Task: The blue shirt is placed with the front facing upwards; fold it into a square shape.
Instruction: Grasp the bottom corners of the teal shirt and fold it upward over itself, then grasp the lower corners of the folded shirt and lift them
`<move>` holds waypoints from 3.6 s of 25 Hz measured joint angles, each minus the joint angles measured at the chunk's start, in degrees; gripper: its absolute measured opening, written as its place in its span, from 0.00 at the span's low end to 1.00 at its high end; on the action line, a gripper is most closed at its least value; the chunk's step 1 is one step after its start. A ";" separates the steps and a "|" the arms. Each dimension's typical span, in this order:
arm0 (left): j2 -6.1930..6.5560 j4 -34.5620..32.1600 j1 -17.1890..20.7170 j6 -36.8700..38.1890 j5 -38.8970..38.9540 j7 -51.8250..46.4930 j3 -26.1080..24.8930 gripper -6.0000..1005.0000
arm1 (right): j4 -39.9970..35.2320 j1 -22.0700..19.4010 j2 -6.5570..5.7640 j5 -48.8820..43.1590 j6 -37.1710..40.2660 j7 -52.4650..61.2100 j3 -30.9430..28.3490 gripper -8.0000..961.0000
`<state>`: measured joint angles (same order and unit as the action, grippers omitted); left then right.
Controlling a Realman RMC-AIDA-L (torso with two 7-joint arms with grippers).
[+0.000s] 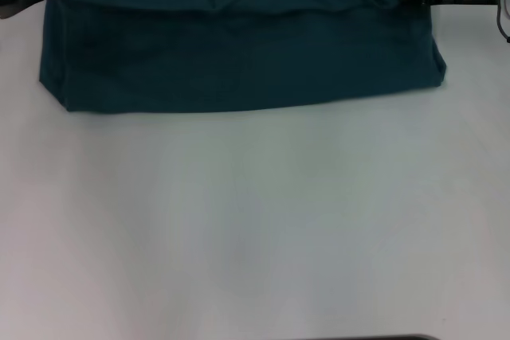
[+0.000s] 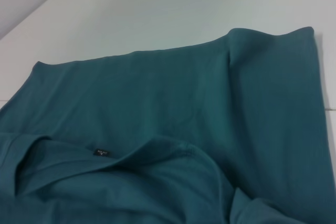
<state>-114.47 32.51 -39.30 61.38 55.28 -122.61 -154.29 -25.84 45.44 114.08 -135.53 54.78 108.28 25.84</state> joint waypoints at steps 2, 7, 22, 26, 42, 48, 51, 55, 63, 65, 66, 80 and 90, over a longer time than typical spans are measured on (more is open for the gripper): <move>0.01 0.05 0.25 0.51 0.16 0.18 0.06 0.01 | 0.00 0.00 0.05 0.00 0.16 0.01 0.00 0.04; 0.04 0.08 0.76 0.70 0.20 0.43 0.13 0.01 | 0.00 -0.33 0.29 0.00 0.90 0.00 0.00 0.04; 0.42 0.26 2.17 3.83 0.24 1.81 0.13 0.01 | -0.69 -2.95 0.28 0.01 4.20 -0.68 0.03 0.04; 0.83 0.33 2.48 4.26 0.24 1.82 0.13 0.01 | -0.72 -3.07 0.27 0.00 4.27 -0.69 0.00 0.04; 0.54 3.51 3.89 6.71 0.50 1.97 1.04 0.11 | -11.78 -6.85 2.95 0.93 11.79 -0.80 0.00 0.21; 0.32 6.07 5.50 9.28 3.66 1.75 1.00 0.36 | -14.73 -9.37 2.63 4.38 16.59 -1.57 0.08 0.50; 0.42 6.21 5.70 10.34 3.91 1.72 1.22 0.48 | -14.84 -9.90 2.26 4.25 16.96 -1.69 0.11 0.63; 0.46 6.57 6.10 11.13 3.95 1.93 1.24 0.65 | -14.92 -10.68 1.68 3.92 17.05 -1.35 0.98 0.73; 0.24 7.22 7.16 11.52 3.20 2.04 2.76 0.86 | -14.39 -12.75 -0.95 3.79 17.88 4.86 5.61 0.78; 0.24 7.22 7.34 11.55 3.18 2.06 3.20 0.85 | -14.31 -12.89 -1.10 3.59 18.03 5.35 5.92 0.78; 0.22 7.23 7.53 11.55 3.16 2.06 3.60 0.85 | -14.25 -12.93 -1.22 3.31 18.13 5.86 6.10 0.78; -0.34 7.30 8.46 11.98 3.21 2.12 4.00 0.85 | -10.59 -10.75 -0.47 0.94 17.01 7.21 8.19 0.77; -0.48 7.31 8.45 12.03 3.16 2.44 3.99 0.85 | -10.32 -10.31 0.81 0.94 15.61 6.78 8.43 0.74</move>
<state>-114.95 39.82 -30.85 73.41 58.44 -120.17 -150.29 -36.15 35.13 114.89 -134.60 70.39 115.06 34.27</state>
